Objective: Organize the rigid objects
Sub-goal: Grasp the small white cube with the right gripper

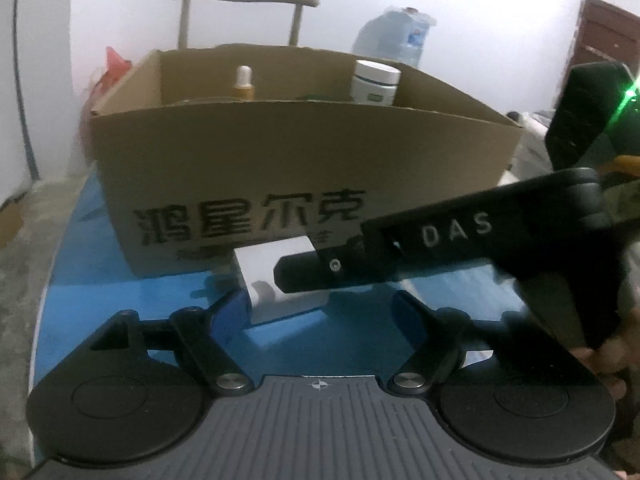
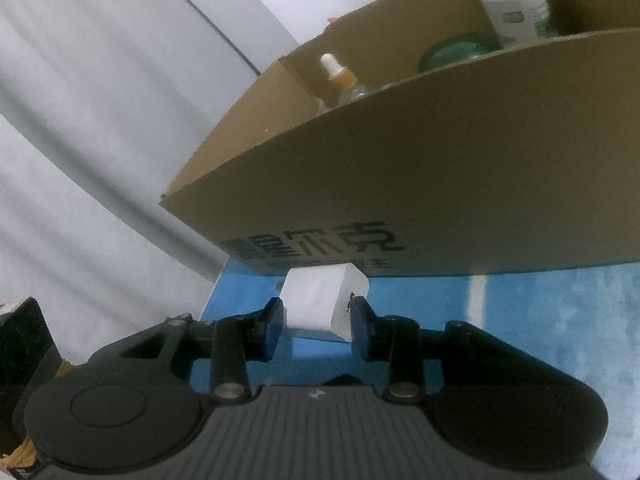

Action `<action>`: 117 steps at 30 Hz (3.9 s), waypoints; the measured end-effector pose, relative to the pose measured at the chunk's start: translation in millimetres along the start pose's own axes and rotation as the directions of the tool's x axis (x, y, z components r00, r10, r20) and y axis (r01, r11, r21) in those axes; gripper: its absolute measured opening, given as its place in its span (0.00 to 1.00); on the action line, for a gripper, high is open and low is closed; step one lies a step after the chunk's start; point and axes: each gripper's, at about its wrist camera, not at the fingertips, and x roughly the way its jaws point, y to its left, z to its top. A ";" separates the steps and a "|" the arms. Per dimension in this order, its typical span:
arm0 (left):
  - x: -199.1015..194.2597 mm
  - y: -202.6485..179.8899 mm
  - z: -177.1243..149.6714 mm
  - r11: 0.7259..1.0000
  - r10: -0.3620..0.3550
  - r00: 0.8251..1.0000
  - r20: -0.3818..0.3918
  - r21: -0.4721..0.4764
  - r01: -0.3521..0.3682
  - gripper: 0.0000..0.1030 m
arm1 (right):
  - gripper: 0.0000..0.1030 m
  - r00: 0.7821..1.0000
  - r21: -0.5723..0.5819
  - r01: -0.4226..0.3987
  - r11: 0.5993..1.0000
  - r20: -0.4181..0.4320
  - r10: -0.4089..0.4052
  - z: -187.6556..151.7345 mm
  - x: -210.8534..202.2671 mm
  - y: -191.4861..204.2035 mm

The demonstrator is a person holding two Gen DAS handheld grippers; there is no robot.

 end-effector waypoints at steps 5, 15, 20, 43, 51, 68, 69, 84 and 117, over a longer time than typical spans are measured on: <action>0.1 -17.4 -0.8 0.998 -0.050 0.999 -0.011 0.034 0.050 0.77 | 0.39 1.000 0.006 0.026 1.000 0.011 -0.026 -7.3 -21.2 -10.3; 3.9 -57.9 -4.9 0.985 -0.141 0.988 -0.057 0.093 0.146 0.78 | 0.39 0.996 0.039 0.083 0.996 0.031 -0.085 -30.6 -70.8 -32.0; 5.9 -71.0 -7.5 0.980 -0.155 0.985 -0.078 0.113 0.164 0.78 | 0.39 0.993 0.055 0.108 0.993 0.032 -0.110 -37.7 -86.6 -37.3; 27.7 -69.1 -2.6 0.991 -0.074 0.991 -0.110 0.101 0.086 0.84 | 0.41 0.986 0.078 0.156 0.985 0.038 -0.160 -39.5 -77.8 -34.8; 28.7 -71.4 -2.2 0.992 -0.067 0.994 -0.091 0.105 0.076 0.77 | 0.41 0.987 0.080 0.154 0.985 0.037 -0.157 -39.0 -77.9 -34.8; 11.7 -78.1 -11.4 0.972 -0.192 0.978 -0.086 0.118 0.201 0.71 | 0.42 0.990 0.082 0.133 0.988 0.043 -0.137 -49.9 -91.7 -35.6; 13.9 -77.8 -11.6 0.973 -0.192 0.977 -0.093 0.114 0.202 0.70 | 0.42 0.990 0.082 0.130 0.988 0.041 -0.133 -49.7 -90.0 -35.9; 20.7 -83.2 -12.9 0.972 -0.169 0.980 -0.107 0.146 0.184 0.66 | 0.42 0.985 0.010 0.157 0.988 0.065 -0.157 -55.4 -95.9 -27.2; -4.2 -85.5 -9.4 0.987 -0.091 0.996 -0.013 0.134 0.091 0.51 | 0.44 0.978 -0.024 0.165 0.986 0.132 -0.160 -56.1 -100.6 -7.7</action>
